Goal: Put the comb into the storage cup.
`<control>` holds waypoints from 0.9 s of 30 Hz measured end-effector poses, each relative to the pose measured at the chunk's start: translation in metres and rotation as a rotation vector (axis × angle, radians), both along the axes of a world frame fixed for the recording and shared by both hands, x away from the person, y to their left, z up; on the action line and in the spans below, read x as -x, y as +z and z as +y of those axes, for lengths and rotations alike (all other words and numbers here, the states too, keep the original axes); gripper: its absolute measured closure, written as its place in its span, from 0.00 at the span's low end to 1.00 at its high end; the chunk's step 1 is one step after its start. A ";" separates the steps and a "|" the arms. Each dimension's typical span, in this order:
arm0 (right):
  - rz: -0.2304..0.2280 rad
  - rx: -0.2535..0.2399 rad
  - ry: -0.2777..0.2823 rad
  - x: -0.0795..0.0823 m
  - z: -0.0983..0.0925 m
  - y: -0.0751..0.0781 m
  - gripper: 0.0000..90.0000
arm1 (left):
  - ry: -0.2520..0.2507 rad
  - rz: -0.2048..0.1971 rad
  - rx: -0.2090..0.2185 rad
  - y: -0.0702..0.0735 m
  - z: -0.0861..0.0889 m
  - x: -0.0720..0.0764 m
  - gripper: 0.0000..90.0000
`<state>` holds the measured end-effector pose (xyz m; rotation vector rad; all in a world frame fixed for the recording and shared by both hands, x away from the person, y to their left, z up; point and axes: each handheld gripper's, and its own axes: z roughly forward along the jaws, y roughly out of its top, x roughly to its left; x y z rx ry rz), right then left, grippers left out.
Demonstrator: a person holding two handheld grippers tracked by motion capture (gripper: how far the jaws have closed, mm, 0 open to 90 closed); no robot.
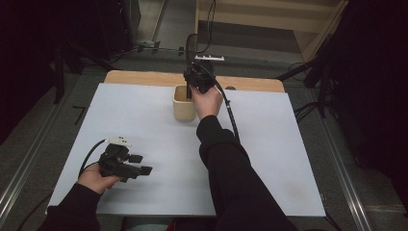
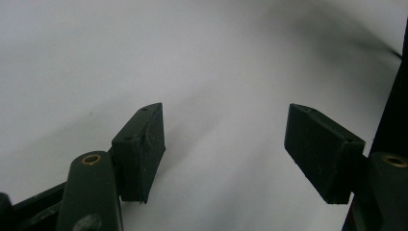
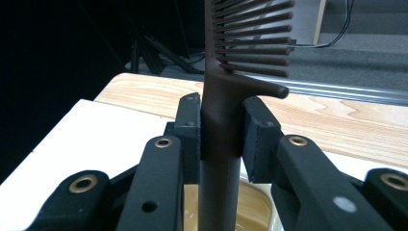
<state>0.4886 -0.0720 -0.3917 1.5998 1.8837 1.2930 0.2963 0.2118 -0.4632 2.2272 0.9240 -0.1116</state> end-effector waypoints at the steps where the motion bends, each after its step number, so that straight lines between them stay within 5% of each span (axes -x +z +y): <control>1: -0.001 -0.002 0.001 0.000 0.000 -0.001 0.78 | -0.002 0.002 0.001 0.000 0.000 0.000 0.34; 27: 0.027 0.022 0.007 0.006 0.006 -0.027 0.78 | 0.000 0.000 -0.004 0.001 0.002 0.001 0.35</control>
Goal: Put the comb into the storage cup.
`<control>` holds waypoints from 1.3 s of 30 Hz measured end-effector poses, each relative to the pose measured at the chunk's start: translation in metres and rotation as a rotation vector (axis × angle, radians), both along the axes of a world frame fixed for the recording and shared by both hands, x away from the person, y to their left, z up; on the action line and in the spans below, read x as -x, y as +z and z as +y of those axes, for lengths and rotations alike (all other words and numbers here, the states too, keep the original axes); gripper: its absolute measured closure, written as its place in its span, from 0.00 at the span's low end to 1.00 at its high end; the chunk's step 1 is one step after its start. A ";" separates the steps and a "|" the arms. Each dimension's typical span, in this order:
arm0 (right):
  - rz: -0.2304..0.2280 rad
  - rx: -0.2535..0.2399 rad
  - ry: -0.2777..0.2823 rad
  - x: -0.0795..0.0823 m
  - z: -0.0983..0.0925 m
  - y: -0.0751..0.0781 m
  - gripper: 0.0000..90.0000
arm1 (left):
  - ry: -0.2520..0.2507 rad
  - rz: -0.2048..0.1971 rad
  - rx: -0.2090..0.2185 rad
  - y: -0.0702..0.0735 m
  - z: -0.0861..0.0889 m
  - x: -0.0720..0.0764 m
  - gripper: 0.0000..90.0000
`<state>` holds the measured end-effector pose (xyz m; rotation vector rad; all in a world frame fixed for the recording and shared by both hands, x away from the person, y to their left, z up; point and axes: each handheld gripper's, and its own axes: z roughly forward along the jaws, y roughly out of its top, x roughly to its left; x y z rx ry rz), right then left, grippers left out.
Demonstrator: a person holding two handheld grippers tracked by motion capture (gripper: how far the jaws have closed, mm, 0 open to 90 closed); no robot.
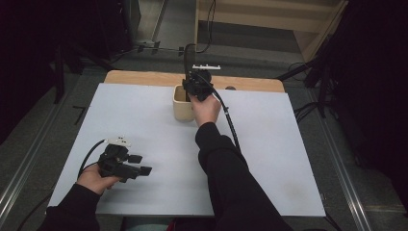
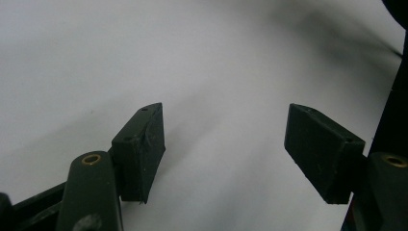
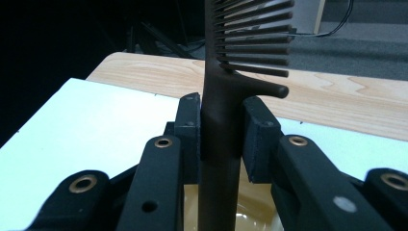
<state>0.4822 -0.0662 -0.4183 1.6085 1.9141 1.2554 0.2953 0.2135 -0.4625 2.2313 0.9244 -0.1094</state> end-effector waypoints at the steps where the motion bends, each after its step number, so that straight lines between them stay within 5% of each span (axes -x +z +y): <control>1: -0.001 -0.001 0.000 0.000 0.000 -0.001 0.78 | 0.000 -0.001 0.002 0.000 0.000 0.000 0.34; 7: -0.007 0.006 0.007 0.005 -0.001 -0.002 0.76 | 0.000 -0.003 -0.004 -0.001 -0.001 0.001 0.34; 9: -0.018 -0.017 0.049 0.006 -0.005 0.001 0.54 | 0.003 -0.004 -0.007 -0.001 -0.001 0.001 0.34; 11: -0.026 -0.014 0.082 0.008 -0.010 0.004 0.45 | 0.004 -0.005 -0.009 -0.001 -0.001 0.001 0.34; 23: -0.053 -0.014 0.119 0.024 -0.046 0.015 0.42 | 0.004 -0.002 -0.018 -0.002 -0.002 0.001 0.34; 39: -0.051 -0.021 0.164 0.048 -0.062 0.015 0.39 | 0.011 -0.008 -0.019 -0.003 0.000 0.000 0.34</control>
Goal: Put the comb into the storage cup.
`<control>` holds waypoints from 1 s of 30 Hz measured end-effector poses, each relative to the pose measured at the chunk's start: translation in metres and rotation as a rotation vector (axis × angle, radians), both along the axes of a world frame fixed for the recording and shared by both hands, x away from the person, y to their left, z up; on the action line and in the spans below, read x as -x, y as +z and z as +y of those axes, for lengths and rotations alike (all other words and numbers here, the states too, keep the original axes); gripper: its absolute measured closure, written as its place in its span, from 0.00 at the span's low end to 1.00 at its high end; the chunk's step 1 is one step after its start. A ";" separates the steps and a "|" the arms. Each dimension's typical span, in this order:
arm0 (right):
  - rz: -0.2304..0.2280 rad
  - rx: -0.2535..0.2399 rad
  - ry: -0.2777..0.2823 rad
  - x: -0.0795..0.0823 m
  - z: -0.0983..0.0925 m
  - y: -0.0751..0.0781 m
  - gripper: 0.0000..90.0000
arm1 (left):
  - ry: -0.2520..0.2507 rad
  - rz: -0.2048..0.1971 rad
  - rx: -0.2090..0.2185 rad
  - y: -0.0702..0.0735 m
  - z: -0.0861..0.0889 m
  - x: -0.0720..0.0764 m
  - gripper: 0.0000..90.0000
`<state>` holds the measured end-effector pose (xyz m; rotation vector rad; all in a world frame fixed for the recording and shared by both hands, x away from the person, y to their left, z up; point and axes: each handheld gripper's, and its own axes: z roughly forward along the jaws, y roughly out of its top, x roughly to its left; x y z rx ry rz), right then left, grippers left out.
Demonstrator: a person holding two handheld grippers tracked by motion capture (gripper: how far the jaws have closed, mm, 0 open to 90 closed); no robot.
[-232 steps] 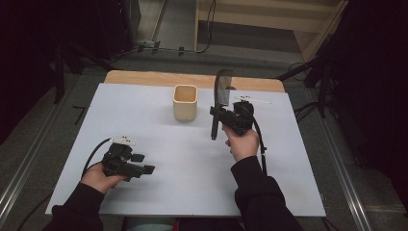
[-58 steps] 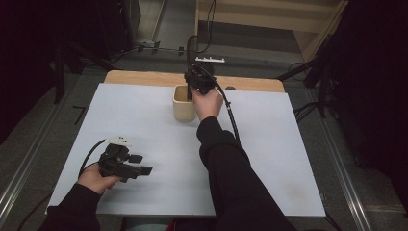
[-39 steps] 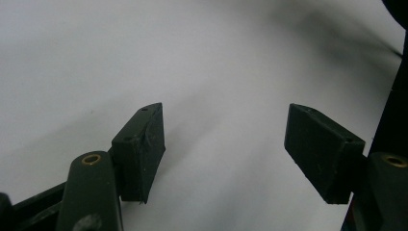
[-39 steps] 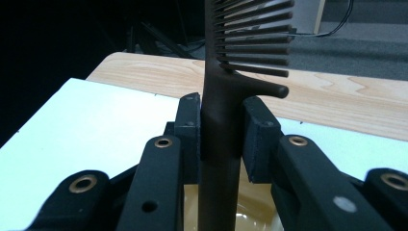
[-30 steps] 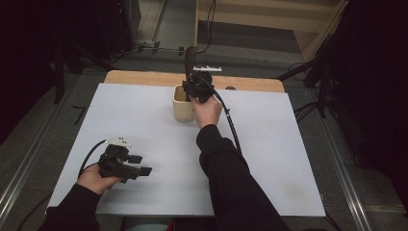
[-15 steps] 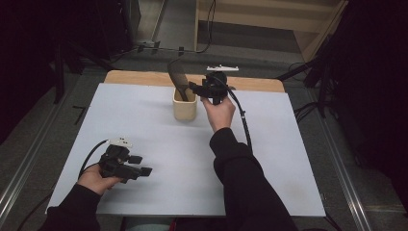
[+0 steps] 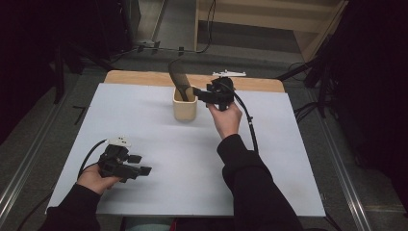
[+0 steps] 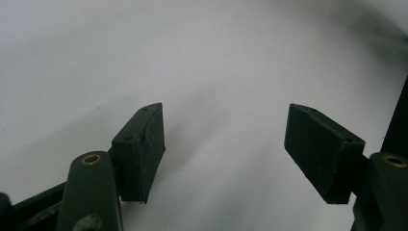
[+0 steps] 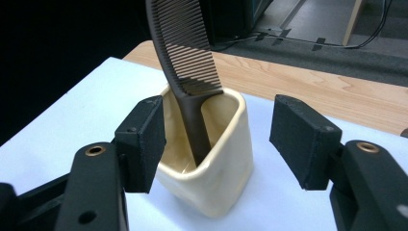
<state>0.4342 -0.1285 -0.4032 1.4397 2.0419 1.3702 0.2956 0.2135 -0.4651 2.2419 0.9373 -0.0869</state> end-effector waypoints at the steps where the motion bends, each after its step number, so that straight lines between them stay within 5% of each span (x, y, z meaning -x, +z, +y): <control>1: 0.001 -0.003 0.004 0.002 -0.001 0.000 0.39 | 0.000 -0.001 0.002 0.000 0.000 0.000 0.34; 18: -0.008 0.016 0.119 0.041 -0.017 -0.004 0.28 | 0.012 -0.010 0.004 0.001 0.001 0.000 0.34; 30: -0.008 0.005 0.143 0.059 -0.029 -0.011 0.28 | 0.016 -0.012 0.009 0.000 0.001 -0.003 0.34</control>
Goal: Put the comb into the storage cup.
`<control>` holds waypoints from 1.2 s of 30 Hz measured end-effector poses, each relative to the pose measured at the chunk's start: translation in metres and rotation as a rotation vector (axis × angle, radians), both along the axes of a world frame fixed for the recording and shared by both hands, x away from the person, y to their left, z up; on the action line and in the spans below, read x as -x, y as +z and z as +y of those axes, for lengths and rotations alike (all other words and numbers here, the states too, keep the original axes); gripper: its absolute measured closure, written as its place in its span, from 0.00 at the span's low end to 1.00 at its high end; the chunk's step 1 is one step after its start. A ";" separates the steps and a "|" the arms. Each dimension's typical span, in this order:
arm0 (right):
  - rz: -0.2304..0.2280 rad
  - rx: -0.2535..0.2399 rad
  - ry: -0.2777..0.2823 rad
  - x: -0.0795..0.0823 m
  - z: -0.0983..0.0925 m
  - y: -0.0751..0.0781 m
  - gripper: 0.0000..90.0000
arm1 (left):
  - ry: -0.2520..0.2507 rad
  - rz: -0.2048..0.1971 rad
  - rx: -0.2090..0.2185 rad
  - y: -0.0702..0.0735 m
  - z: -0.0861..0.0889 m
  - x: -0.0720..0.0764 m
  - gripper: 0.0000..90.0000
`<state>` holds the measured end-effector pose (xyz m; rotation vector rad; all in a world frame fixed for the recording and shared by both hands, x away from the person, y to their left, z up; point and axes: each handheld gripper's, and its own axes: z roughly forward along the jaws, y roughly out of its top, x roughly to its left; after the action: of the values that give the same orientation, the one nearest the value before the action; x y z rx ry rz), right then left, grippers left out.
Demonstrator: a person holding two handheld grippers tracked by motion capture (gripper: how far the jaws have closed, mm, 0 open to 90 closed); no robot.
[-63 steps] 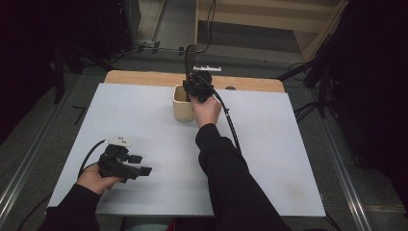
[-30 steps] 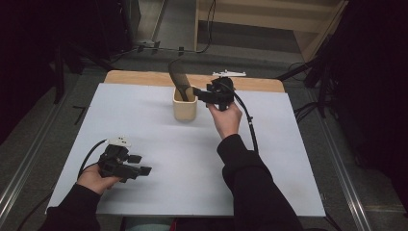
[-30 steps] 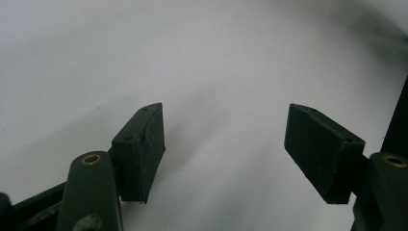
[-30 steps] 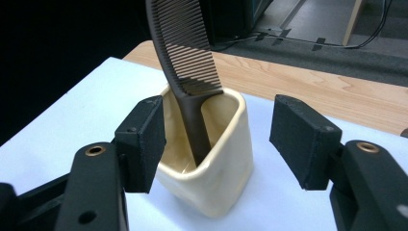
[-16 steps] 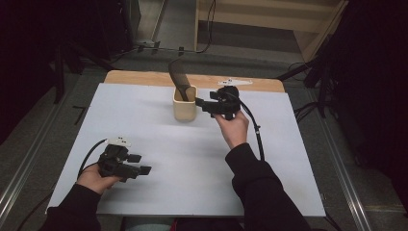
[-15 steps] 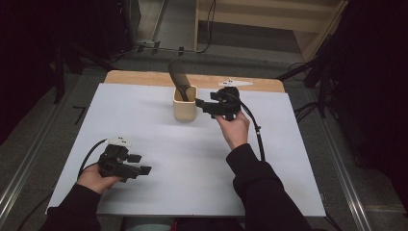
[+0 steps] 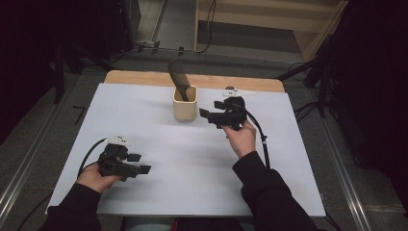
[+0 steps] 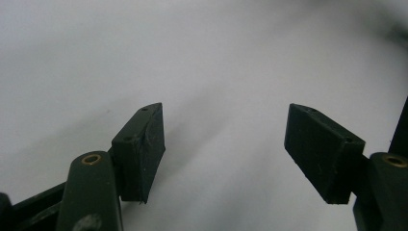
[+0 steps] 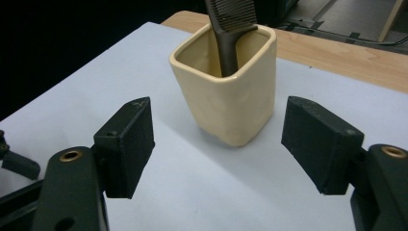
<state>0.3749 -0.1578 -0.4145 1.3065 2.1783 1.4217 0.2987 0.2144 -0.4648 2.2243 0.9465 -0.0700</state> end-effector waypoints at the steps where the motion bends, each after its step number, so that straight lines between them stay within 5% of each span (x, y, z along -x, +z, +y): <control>1: -0.004 -0.010 0.000 0.001 -0.002 -0.001 0.27 | -0.001 0.000 0.001 0.000 0.000 0.000 0.34; 36: 0.007 0.047 0.096 0.058 -0.041 -0.029 0.26 | -0.008 -0.009 -0.004 -0.001 0.002 -0.002 0.34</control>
<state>0.3164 -0.1984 -0.4433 1.2083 2.2928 1.3931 0.3003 0.2165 -0.4659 2.2302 0.9339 -0.0621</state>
